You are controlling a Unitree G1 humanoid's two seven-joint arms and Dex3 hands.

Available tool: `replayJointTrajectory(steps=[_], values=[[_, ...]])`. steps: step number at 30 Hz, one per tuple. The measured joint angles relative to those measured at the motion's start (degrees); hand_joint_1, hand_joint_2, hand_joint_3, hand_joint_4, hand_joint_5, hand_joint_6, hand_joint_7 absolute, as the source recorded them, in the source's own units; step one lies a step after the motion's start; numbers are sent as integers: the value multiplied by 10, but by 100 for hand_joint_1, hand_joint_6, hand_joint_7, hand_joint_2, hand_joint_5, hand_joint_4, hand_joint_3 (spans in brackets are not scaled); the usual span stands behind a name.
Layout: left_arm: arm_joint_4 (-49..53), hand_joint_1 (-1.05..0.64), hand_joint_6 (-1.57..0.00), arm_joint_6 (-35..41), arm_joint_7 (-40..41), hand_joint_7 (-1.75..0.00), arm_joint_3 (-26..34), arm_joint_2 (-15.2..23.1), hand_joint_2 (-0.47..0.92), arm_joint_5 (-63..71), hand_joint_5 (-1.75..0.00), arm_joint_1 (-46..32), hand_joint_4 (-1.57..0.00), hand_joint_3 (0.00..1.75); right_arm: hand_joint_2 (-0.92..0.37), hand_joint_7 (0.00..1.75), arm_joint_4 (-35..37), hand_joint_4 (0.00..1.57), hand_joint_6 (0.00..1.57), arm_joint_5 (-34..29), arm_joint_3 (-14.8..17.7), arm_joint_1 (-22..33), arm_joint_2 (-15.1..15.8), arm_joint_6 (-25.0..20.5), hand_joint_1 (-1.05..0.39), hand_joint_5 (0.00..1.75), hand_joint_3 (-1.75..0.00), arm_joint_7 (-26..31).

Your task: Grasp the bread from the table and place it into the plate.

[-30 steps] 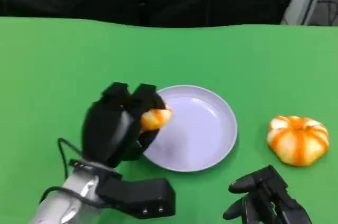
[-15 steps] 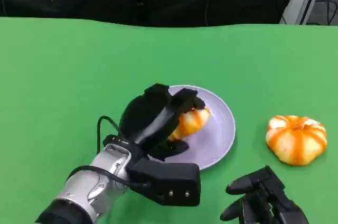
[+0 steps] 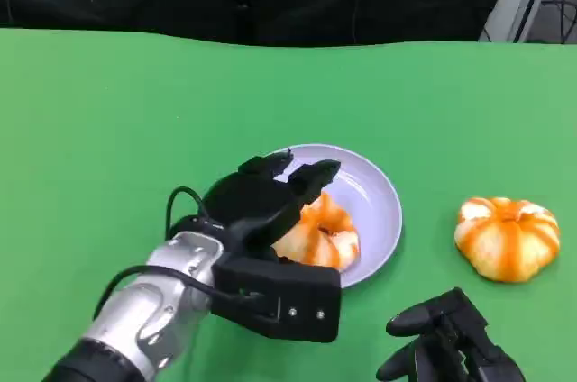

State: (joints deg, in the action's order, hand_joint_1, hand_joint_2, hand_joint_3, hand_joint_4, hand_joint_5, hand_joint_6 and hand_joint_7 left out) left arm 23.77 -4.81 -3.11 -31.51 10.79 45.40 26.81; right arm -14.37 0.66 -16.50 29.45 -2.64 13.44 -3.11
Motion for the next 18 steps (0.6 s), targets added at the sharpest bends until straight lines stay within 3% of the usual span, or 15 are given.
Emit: replayJointTrajectory(steps=[6, 8, 12, 14, 18], values=[[-50, -92, -7, -22, -29, -4, 25, 26, 92, -53, -2, -35, -4, 55, -92, 175, 0, 20, 10, 0, -1, 1, -1, 1, -27, 175, -97, 0], [-69, -72, -21, -40, -32, -10, 44, 37, 92, -79, -14, -52, -20, 47, -92, 175, 0, 21, 10, 0, -1, 0, 0, 1, -27, 175, -97, 0], [-103, -60, -30, -143, 2, -13, 106, 52, 92, -167, -24, -127, -31, 42, -92, 175, -1, 21, 9, -2, -1, 2, 0, 3, -27, 175, -97, 2], [-103, -45, -48, -174, 12, -13, 125, 53, 92, -192, -62, -153, -39, 37, -92, 175, -1, 19, 8, -2, -2, 2, 0, 3, -26, 175, -98, 1], [-102, -35, -64, -286, 51, -16, 175, 48, 92, -258, -83, -218, -49, 33, -92, 175, -4, 19, 7, -3, -2, 6, 0, 3, -26, 175, -99, 2]])
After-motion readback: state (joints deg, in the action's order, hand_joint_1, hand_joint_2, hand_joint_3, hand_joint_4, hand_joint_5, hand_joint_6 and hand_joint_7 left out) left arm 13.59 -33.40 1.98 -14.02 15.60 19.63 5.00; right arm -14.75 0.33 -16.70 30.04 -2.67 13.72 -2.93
